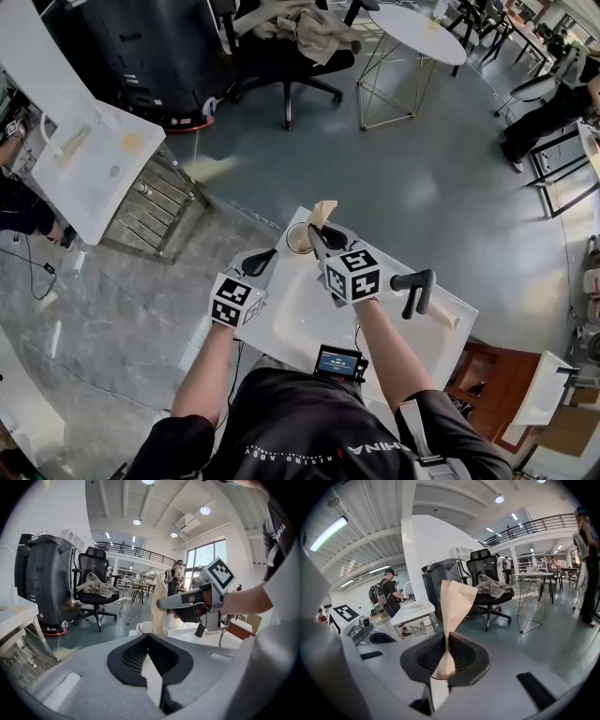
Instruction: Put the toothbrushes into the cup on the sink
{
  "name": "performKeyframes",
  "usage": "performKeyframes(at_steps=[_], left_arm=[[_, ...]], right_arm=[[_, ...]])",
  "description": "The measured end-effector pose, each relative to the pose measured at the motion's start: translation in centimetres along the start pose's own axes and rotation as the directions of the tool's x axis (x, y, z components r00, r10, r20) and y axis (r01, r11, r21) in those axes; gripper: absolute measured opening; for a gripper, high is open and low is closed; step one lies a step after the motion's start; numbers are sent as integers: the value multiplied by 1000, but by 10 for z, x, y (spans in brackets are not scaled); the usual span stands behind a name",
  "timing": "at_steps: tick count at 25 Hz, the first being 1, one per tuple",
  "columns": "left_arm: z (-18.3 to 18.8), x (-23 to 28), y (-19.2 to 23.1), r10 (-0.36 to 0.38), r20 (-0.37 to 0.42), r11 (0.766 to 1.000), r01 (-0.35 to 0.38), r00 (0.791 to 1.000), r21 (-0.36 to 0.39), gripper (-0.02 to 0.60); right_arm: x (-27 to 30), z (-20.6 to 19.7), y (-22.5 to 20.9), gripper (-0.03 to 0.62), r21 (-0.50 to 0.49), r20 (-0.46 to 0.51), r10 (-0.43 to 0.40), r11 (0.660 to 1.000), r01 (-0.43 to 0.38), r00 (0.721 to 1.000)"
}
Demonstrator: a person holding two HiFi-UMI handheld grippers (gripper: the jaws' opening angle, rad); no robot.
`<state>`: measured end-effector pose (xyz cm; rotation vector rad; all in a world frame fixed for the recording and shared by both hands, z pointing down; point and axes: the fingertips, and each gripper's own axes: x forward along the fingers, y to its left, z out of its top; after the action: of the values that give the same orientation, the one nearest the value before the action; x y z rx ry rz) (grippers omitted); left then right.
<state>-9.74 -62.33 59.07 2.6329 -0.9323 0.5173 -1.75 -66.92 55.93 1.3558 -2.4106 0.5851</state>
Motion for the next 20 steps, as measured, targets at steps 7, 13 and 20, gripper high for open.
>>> performKeyframes(at_steps=[7, 13, 20], left_arm=[[-8, -1, 1, 1, -15, 1000, -2, 1000, -13, 10], [-14, -2, 0, 6, -23, 1000, -7, 1000, -18, 11], [-10, -4, -5, 11, -19, 1000, -11, 1000, -11, 11]], right_arm=[[6, -18, 1, 38, 3, -32, 4, 1000, -4, 999], [7, -24, 2, 41, 3, -39, 13, 1000, -13, 999], [6, -24, 3, 61, 12, -51, 28, 1000, -27, 998]])
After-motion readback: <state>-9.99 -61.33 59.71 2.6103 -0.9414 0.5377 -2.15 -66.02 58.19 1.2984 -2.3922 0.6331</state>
